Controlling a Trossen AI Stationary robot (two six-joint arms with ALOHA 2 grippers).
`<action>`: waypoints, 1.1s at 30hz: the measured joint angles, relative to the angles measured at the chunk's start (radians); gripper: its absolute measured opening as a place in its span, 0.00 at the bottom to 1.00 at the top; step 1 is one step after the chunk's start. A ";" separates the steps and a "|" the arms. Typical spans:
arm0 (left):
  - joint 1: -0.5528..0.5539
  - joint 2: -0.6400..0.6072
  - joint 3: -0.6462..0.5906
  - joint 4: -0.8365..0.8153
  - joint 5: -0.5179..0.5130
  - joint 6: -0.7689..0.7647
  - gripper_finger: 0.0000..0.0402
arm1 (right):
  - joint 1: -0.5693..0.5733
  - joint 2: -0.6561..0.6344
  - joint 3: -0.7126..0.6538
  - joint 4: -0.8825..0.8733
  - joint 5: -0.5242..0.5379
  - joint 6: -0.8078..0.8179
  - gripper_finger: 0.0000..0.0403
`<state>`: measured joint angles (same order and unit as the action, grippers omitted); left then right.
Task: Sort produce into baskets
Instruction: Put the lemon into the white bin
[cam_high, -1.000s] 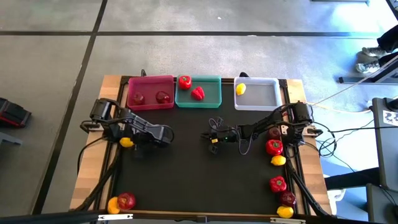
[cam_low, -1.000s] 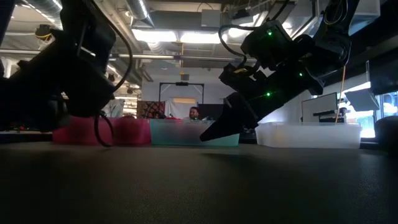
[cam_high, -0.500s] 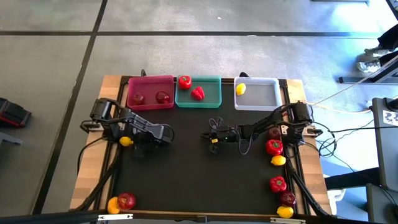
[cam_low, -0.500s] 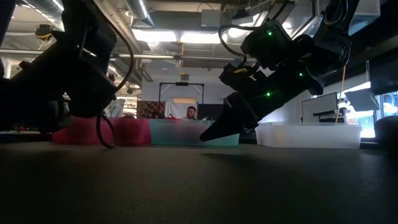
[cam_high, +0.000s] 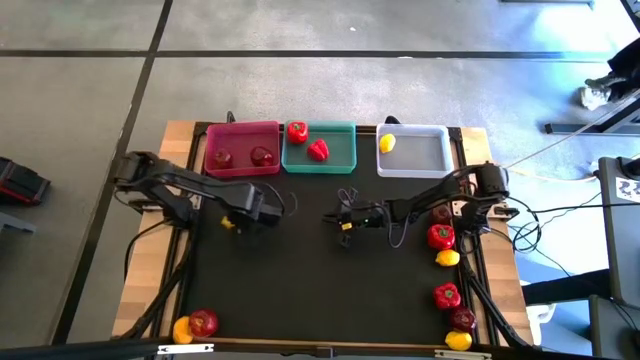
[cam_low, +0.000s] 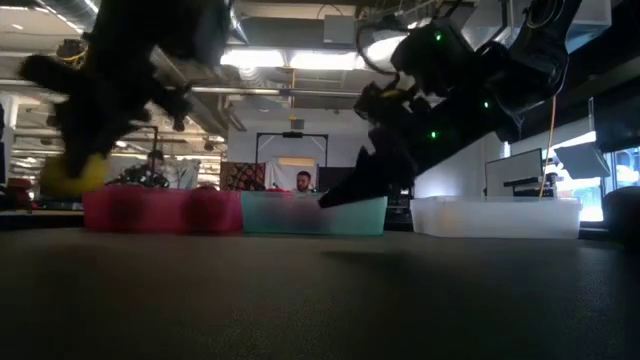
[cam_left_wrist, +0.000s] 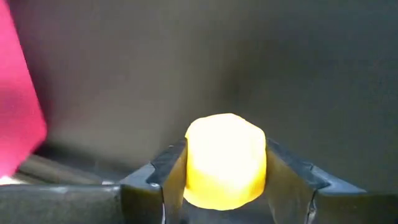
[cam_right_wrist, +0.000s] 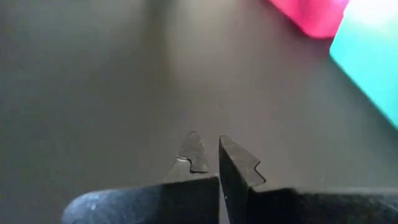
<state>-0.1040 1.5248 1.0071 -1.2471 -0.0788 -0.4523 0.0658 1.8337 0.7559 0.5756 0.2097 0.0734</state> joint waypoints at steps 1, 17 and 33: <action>0.000 -0.027 0.000 0.048 -0.010 -0.017 0.42 | 0.000 -0.013 0.000 -0.001 0.000 0.000 0.00; 0.000 -0.140 -0.001 0.803 -0.088 0.084 0.44 | -0.001 -0.096 0.000 0.071 -0.184 0.088 0.13; 0.000 -0.048 -0.002 1.133 -0.090 0.154 0.44 | 0.000 -0.097 0.001 0.237 -0.157 0.086 0.72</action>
<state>-0.1040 1.4767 1.0050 -0.1143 -0.1688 -0.2979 0.0658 1.7367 0.7567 0.8123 0.0528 0.1599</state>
